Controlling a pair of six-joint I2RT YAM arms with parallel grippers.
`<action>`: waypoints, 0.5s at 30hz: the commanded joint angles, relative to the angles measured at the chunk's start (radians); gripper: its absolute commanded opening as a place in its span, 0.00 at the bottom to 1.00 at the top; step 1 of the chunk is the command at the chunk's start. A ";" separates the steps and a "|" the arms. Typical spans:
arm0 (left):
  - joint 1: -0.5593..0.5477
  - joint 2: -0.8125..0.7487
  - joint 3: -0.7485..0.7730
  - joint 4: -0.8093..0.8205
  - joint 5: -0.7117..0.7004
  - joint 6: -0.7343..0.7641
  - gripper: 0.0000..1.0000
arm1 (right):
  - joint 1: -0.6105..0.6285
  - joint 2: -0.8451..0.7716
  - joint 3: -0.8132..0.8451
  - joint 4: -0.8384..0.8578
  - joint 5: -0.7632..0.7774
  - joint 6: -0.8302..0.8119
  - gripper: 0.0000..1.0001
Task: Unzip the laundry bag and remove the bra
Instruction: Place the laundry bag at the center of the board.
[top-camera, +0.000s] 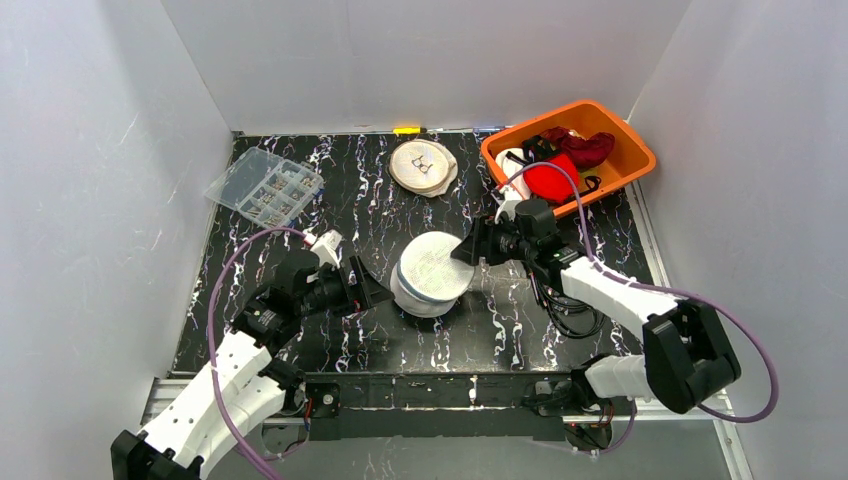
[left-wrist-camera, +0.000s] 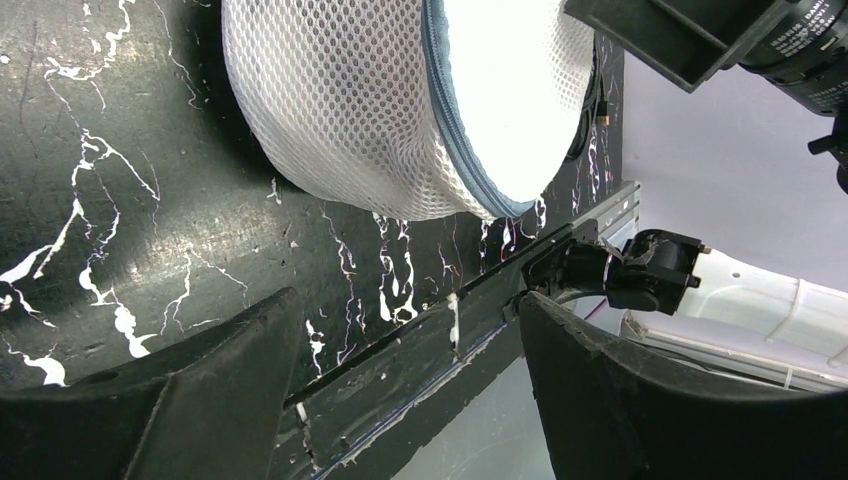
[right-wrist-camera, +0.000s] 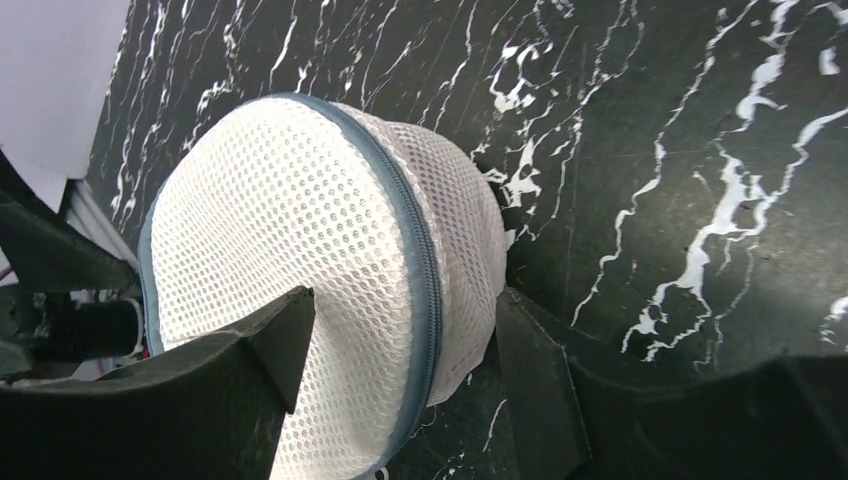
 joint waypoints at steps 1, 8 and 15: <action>-0.005 0.011 -0.010 0.008 0.036 0.015 0.77 | -0.001 0.033 0.040 0.075 -0.121 -0.021 0.70; -0.005 0.035 -0.007 0.017 0.046 0.015 0.76 | -0.001 -0.033 0.016 0.057 -0.090 0.038 0.25; -0.005 0.048 0.004 0.066 0.050 -0.042 0.76 | 0.016 -0.246 -0.090 0.030 0.009 0.264 0.01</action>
